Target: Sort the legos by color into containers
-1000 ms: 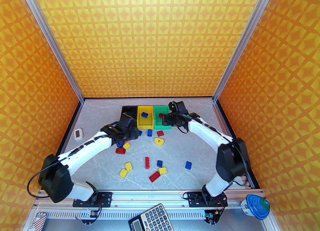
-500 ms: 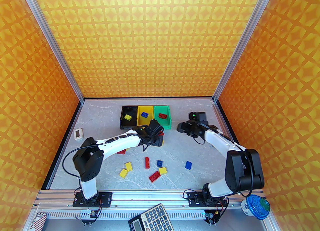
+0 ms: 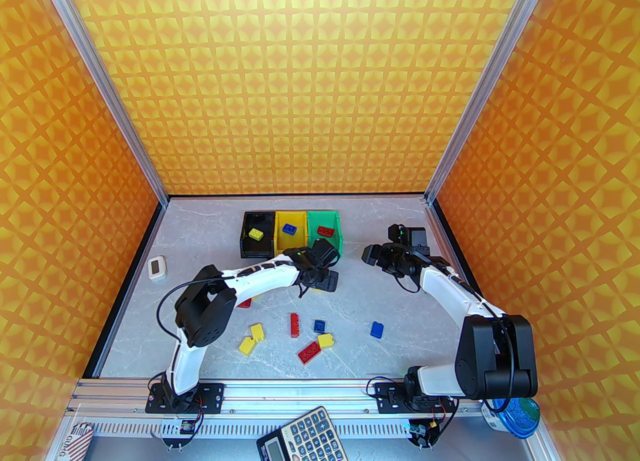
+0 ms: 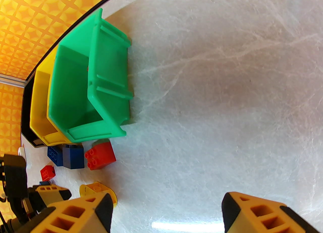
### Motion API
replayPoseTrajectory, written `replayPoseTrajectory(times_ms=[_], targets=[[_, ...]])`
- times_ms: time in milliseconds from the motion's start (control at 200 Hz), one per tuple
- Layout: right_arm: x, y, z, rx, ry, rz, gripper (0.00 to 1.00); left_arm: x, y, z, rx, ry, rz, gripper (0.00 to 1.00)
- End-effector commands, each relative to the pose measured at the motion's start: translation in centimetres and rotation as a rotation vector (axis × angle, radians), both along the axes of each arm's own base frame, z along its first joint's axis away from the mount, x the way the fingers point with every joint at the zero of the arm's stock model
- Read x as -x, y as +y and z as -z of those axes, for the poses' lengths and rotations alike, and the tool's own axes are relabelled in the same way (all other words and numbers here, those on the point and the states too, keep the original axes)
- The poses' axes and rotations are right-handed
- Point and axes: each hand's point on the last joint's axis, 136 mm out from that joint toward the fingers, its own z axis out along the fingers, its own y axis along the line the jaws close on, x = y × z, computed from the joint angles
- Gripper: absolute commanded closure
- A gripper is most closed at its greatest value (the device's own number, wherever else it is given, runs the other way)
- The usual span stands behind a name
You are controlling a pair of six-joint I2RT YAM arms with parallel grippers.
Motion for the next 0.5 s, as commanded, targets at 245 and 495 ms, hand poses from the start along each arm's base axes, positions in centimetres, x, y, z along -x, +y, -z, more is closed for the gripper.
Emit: replayPoseTrajectory(times_ms=[245,495], targets=[[1.0,-0.3,-0.4,0.023,-0.007,-0.005,0.24,0.1,-0.6,2.4,-0.07,0.055,0.04,0.07],[1.1,-0.4,-0.4,0.025,-0.004,-0.004,0.24,-0.3,-0.3,3.6,-0.085,0.068,0.031,0.11]])
